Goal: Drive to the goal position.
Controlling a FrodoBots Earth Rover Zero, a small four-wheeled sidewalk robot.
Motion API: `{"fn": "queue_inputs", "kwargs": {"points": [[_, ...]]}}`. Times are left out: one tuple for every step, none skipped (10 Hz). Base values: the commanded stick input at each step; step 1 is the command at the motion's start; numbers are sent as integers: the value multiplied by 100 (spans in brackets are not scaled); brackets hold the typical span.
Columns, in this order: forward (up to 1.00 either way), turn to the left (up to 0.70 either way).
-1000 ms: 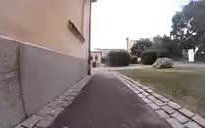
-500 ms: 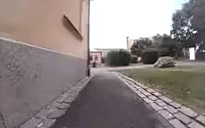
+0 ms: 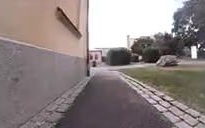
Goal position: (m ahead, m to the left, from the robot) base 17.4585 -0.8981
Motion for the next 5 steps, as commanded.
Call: {"fn": "queue_inputs", "kwargs": {"points": [[70,0],[70,0],[70,0],[70,0],[70,0]]}}
